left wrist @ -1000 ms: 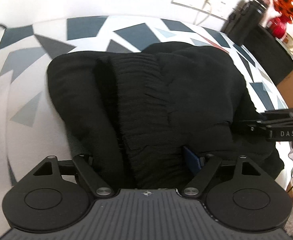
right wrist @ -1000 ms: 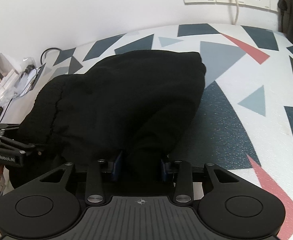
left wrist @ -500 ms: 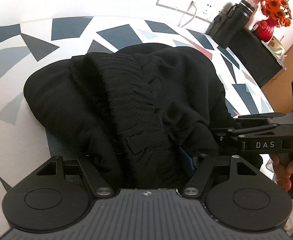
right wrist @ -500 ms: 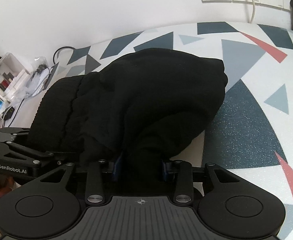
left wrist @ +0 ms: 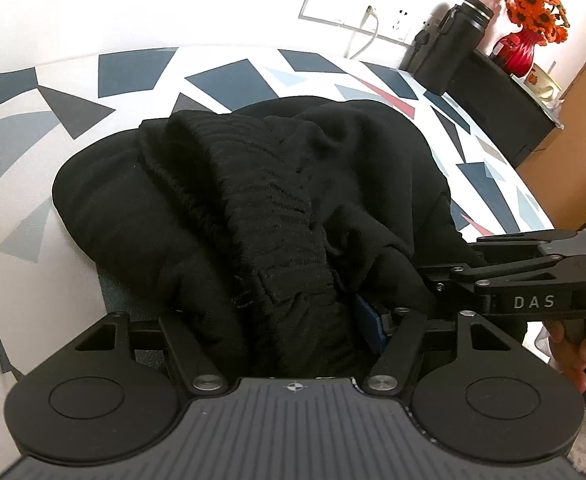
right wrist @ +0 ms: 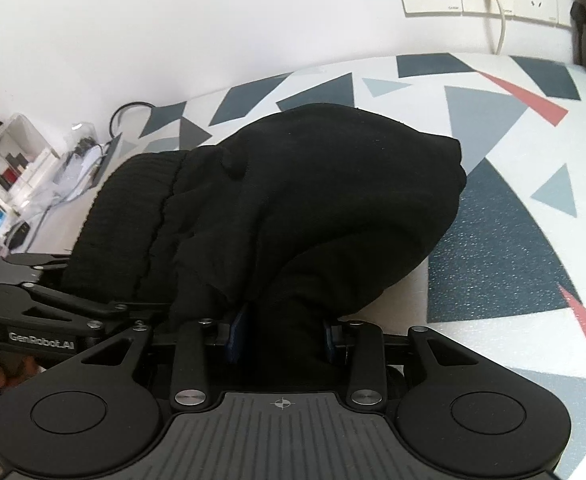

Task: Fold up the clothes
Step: 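Lift the trouser pile with sock off the bed with both tools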

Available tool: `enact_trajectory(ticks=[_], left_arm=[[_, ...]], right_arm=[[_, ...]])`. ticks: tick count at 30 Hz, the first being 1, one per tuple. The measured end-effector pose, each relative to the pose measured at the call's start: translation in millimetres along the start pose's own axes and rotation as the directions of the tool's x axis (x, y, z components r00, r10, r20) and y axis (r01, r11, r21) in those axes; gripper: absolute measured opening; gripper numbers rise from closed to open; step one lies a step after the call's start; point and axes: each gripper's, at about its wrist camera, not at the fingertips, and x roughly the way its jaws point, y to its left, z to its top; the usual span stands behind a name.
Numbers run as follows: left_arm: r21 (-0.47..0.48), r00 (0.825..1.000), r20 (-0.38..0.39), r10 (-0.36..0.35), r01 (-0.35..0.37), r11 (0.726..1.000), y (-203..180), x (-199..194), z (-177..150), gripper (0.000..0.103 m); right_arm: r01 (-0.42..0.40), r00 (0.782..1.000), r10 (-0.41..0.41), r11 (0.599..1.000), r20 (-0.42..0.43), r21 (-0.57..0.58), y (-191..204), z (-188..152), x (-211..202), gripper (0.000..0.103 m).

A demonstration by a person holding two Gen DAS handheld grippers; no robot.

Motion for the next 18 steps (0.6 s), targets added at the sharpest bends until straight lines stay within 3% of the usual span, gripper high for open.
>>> enact_trajectory(ticks=[5,11,15,18], left_arm=[[0.047,1.0,-0.014,0.022,-0.021,0.999,6,2,-3,0.067],[0.011,0.999,0.035,0.016,-0.016,1.0,20,-9,-11,0.065],[-0.035,1.0,0.02,-0.02,0.02,0.999,30,-11,-11,0.07],[-0.055,0.999,0.013,-0.033,0.034,0.998,39,-14,-9,0.075]], right_arm=[[0.049,0.999,-0.049,0.999,0.024,-0.004,-5,-5,-2,0.034],[0.047,0.995,-0.056,0.992,0.081,0.117,-22,-13,-10,0.036],[0.061,0.991,-0.079,0.984,0.108,0.166,-28,-15,-15,0.054],[0.073,0.985,-0.104,0.973,0.138,0.218,-36,-16,-20,0.062]])
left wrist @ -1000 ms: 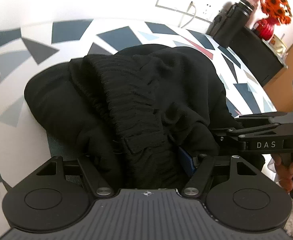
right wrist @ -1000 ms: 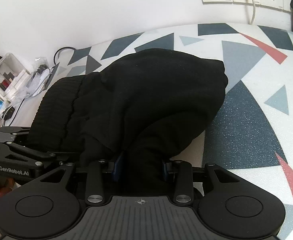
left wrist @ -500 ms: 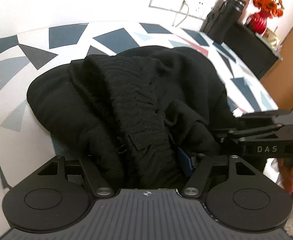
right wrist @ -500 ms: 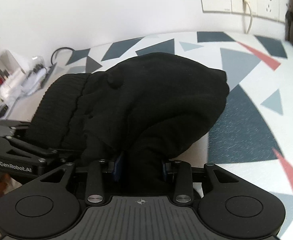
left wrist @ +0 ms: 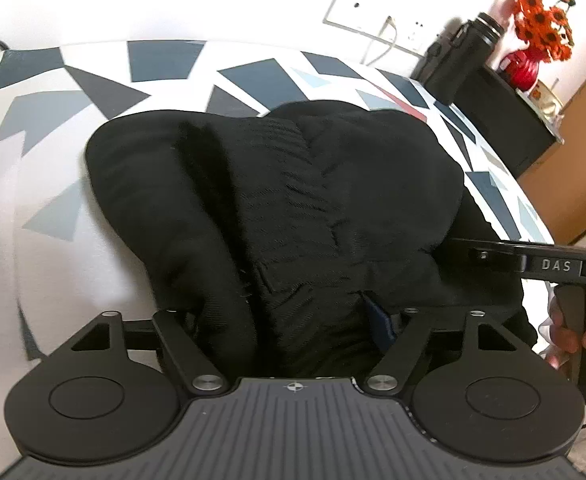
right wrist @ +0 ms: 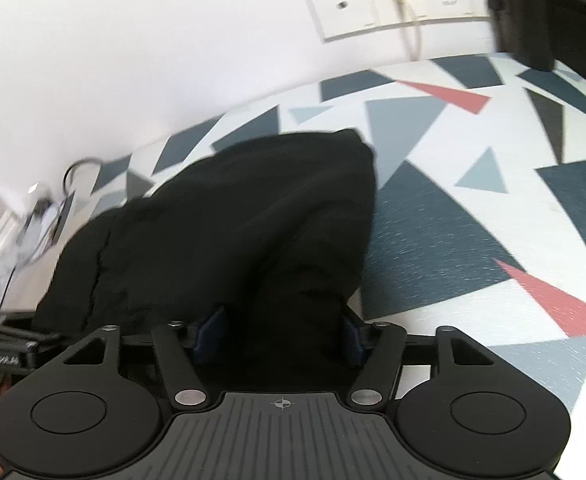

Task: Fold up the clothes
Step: 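Lift the trouser pile with sock off the bed with both tools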

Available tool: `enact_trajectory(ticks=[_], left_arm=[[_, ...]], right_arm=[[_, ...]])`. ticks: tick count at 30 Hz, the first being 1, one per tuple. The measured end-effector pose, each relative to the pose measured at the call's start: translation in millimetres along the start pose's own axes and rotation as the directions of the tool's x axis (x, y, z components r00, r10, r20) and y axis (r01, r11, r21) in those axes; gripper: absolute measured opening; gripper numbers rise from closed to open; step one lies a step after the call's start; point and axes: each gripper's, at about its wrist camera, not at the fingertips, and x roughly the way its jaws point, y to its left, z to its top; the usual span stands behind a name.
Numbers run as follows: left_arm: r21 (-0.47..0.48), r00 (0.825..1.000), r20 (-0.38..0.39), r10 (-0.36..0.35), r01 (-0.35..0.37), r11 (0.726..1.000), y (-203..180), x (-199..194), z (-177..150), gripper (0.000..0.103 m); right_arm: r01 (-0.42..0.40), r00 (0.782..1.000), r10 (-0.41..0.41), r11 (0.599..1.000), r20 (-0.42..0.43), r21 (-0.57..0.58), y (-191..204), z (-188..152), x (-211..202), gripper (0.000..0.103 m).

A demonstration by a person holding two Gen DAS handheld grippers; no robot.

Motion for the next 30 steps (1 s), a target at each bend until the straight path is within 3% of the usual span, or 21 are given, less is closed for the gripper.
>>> enact_trajectory(ticks=[4,9,16,21,24,27,28,30], left_arm=[[-0.022,1.0,0.002,-0.019,0.019,1.0,11,-7,0,0.076],[-0.061,0.999,0.002,-0.035,0.035,0.997,18,-17,5,0.077],[-0.058,1.0,-0.022,0.007,-0.009,0.998,22,-10,8,0.079],[-0.023,0.997,-0.054,0.045,-0.046,0.999,16,-1,9,0.076],[-0.005,0.997,-0.051,0.053,-0.053,0.999,15,1,8,0.075],[0.042,0.995,-0.043,0.087,-0.085,0.995,7,2,5,0.075],[0.05,0.994,-0.042,0.096,-0.094,0.994,5,2,5,0.075],[0.062,0.993,-0.048,0.106,-0.103,0.993,1,3,6,0.071]], right_arm=[[0.008,1.0,-0.009,0.998,0.013,0.057,-14,5,-5,0.067],[0.009,0.999,-0.008,0.999,-0.038,0.049,-18,7,-8,0.068],[-0.017,0.997,0.018,1.0,-0.08,0.022,-13,3,-1,0.042],[-0.013,0.995,0.015,1.0,-0.096,0.02,-13,2,6,0.042],[-0.002,0.994,0.004,1.0,-0.105,0.025,-16,1,10,0.05],[0.005,0.994,-0.006,1.0,-0.108,-0.008,-12,-2,12,0.051],[0.003,0.994,-0.006,1.0,-0.111,-0.027,-8,-3,13,0.043],[0.0,0.993,-0.006,0.999,-0.115,-0.048,-1,-5,14,0.04]])
